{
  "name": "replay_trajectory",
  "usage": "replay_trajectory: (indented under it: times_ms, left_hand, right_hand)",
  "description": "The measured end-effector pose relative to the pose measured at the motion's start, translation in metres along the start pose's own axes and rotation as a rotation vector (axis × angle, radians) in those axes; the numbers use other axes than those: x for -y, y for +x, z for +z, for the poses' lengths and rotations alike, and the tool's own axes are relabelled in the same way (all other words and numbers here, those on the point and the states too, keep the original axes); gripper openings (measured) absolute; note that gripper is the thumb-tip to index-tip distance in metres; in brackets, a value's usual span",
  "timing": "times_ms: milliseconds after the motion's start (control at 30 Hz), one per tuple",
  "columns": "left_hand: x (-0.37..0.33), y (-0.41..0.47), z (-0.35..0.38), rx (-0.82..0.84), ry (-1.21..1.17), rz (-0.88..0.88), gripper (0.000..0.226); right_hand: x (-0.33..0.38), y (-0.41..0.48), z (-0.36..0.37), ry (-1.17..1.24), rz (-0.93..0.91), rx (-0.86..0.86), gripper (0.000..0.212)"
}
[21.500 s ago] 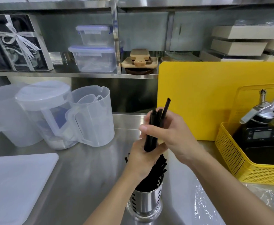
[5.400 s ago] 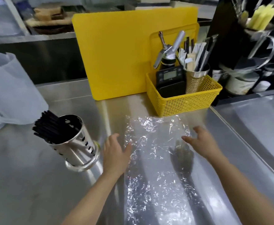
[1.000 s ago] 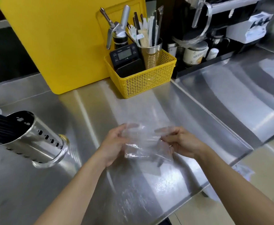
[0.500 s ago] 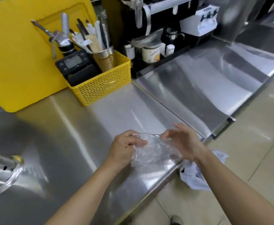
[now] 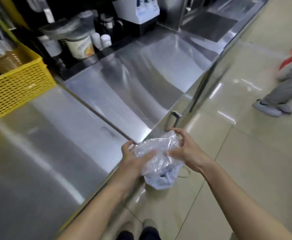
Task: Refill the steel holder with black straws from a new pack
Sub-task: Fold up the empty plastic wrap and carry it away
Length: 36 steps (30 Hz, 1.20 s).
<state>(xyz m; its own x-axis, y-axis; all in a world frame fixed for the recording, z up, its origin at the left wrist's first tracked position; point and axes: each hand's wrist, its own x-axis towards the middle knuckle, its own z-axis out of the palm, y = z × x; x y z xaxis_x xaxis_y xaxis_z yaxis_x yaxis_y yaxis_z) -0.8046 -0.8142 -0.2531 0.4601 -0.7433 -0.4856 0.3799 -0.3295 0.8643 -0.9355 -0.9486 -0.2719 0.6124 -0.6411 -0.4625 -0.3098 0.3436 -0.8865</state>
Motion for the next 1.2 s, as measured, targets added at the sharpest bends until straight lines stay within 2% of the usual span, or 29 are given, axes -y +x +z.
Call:
replay_trajectory:
  times_ms: [33,100,267,367,500,567,633,700,800,867,933,1067,1133,1200]
  left_hand:
    - [0.012,0.006,0.009,-0.005,0.093,-0.012,0.066]
    - [0.037,0.023,0.021,0.012,0.133,-0.089,0.07]
    - [0.092,0.066,0.045,-0.128,0.099,-0.235,0.037]
    - [0.134,0.096,0.062,-0.195,0.158,-0.269,0.037]
    - [0.206,0.161,0.074,-0.217,0.494,-0.02,0.058]
    - [0.244,0.193,0.081,-0.186,0.686,0.155,0.044]
    - [0.284,0.227,0.087,-0.125,0.899,0.253,0.03]
    - [0.324,0.263,0.09,-0.078,1.01,0.31,0.028]
    - [0.382,0.319,0.091,-0.013,1.209,0.548,0.032]
    - [0.421,0.351,0.086,0.039,1.46,0.68,0.025]
    - [0.446,0.373,0.082,0.114,1.672,0.673,0.029]
    - [0.475,0.407,0.081,0.419,2.035,0.366,0.061]
    - [0.483,0.422,0.086,0.523,2.136,0.137,0.073]
    - [0.492,0.428,0.091,0.603,2.155,-0.004,0.077]
  right_hand:
    - [-0.008,-0.001,-0.006,-0.026,0.018,-0.025,0.074]
    - [-0.027,0.0,-0.016,-0.029,0.034,-0.092,0.065]
    - [-0.094,0.007,-0.027,0.03,0.122,-0.379,0.042]
    - [-0.147,0.029,-0.034,-0.008,0.18,-0.533,0.032]
    - [-0.219,0.081,-0.047,-0.03,0.216,-0.665,0.033]
    - [-0.257,0.112,-0.055,-0.073,0.171,-0.712,0.038]
    - [-0.296,0.144,-0.061,-0.101,0.136,-0.756,0.039]
    - [-0.33,0.179,-0.066,-0.159,0.131,-0.758,0.033]
    - [-0.377,0.236,-0.07,-0.373,0.171,-0.749,0.014]
    - [-0.405,0.271,-0.075,-0.696,0.126,-0.695,0.011]
    - [-0.432,0.3,-0.073,-0.929,0.119,-0.508,0.02]
    - [-0.476,0.342,-0.076,-1.137,0.278,-0.089,0.033]
    - [-0.488,0.352,-0.082,-1.196,0.356,0.065,0.035]
    - [-0.494,0.354,-0.085,-1.257,0.439,0.179,0.036]
